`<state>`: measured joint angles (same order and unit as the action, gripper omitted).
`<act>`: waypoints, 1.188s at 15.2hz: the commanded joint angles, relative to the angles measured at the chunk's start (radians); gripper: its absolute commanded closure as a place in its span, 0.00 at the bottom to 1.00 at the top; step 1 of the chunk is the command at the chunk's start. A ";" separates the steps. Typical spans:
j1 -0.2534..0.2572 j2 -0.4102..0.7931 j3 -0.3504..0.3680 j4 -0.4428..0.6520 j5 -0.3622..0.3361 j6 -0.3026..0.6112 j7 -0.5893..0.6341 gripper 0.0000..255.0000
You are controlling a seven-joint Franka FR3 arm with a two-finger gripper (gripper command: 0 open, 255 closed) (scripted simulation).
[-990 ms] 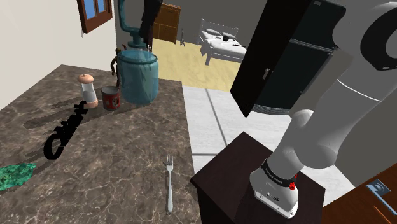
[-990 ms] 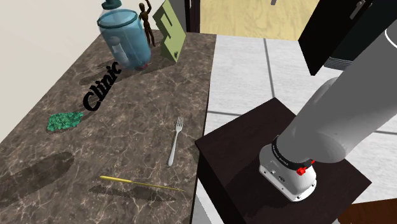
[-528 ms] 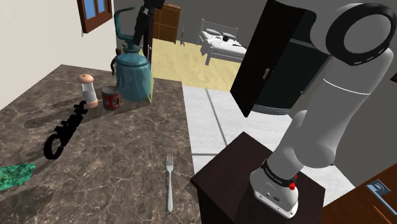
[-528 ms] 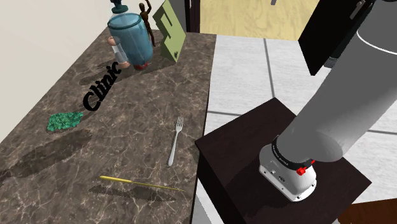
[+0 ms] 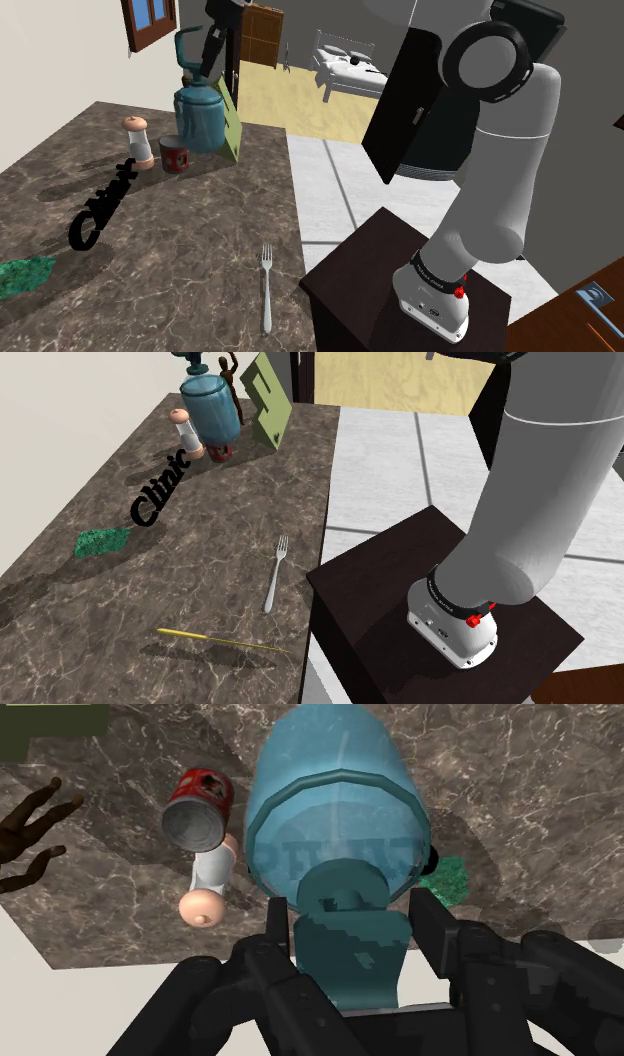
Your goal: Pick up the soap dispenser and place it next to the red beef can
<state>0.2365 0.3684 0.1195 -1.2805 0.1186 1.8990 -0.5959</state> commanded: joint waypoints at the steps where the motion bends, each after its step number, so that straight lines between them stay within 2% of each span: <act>1: -0.009 0.072 -0.005 0.076 -0.002 -0.005 -0.017 1.00; 3: -0.022 0.181 -0.012 0.208 -0.004 -0.031 -0.039 1.00; 18: -0.027 0.162 -0.010 -0.025 0.009 0.180 -0.071 1.00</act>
<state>0.2095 0.5302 0.1095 -1.2936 0.1267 2.0651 -0.6643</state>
